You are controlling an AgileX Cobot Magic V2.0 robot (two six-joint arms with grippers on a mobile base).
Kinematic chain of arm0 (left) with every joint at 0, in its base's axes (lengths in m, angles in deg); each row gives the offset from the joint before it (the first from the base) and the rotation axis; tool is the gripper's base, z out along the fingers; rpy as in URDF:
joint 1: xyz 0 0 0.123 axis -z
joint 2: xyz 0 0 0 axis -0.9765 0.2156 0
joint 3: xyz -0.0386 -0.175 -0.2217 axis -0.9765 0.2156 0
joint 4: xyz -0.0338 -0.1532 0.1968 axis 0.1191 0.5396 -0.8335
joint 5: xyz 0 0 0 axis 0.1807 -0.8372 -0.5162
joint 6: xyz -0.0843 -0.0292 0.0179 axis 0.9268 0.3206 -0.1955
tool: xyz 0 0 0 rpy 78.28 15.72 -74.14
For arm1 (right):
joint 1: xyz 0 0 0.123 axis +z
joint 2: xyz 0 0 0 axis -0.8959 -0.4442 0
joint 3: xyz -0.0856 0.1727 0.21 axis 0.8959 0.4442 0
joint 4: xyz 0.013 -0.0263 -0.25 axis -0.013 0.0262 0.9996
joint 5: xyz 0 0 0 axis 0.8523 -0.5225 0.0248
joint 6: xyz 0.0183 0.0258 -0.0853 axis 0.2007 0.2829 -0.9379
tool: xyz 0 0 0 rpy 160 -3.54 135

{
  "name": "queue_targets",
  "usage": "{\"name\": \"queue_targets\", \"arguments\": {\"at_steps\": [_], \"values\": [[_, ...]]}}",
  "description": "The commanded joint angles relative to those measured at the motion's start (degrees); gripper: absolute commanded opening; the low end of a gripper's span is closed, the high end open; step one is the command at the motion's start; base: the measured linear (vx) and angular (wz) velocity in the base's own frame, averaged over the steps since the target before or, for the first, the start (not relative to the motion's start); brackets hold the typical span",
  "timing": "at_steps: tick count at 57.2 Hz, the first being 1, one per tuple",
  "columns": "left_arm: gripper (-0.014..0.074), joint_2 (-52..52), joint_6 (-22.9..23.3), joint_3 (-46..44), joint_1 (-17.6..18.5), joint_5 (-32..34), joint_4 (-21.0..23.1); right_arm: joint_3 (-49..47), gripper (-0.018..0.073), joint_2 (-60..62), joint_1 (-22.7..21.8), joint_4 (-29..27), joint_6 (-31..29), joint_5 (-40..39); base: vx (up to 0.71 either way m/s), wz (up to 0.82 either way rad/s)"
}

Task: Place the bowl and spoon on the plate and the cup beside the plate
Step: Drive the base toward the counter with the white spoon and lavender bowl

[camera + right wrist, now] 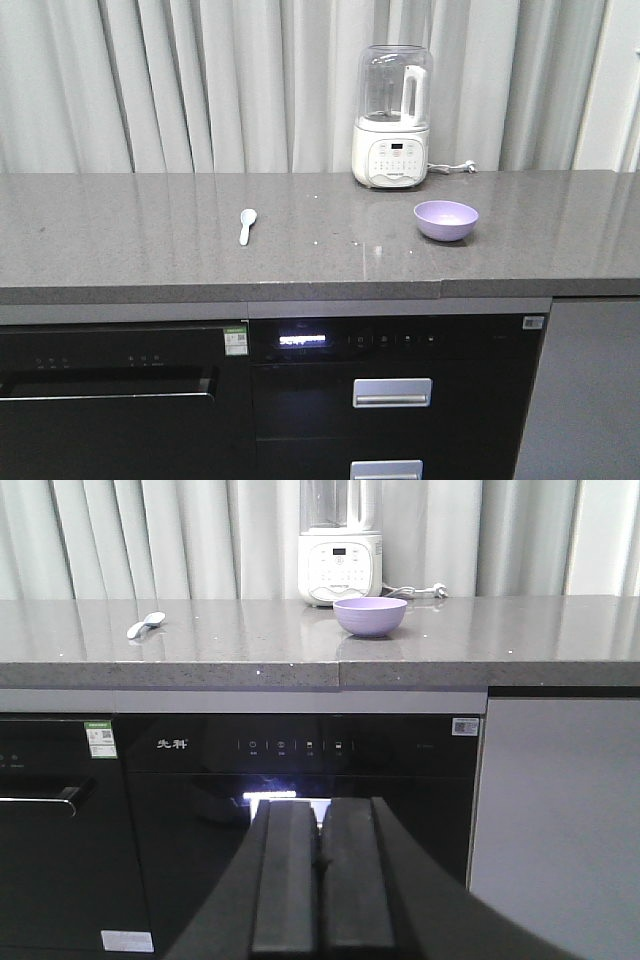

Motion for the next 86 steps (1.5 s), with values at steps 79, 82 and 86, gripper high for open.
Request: {"name": "queue_targets", "arguments": {"at_steps": [79,82,86], "values": [[-0.0003,-0.42,0.19,-1.48,0.06,4.35,-0.06,0.11,-0.0008,0.25,0.02,0.0,-0.13,-5.06,0.38,0.0],[-0.0003,-0.42,0.19,-1.48,0.06,4.35,-0.06,0.11,-0.0008,0.25,0.02,0.0,-0.13,-5.06,0.23,-0.01],[-0.0003,-0.42,0.19,-1.48,0.06,4.35,-0.06,0.11,-0.0008,0.25,0.02,0.0,-0.13,-5.06,0.18,0.0]]}}
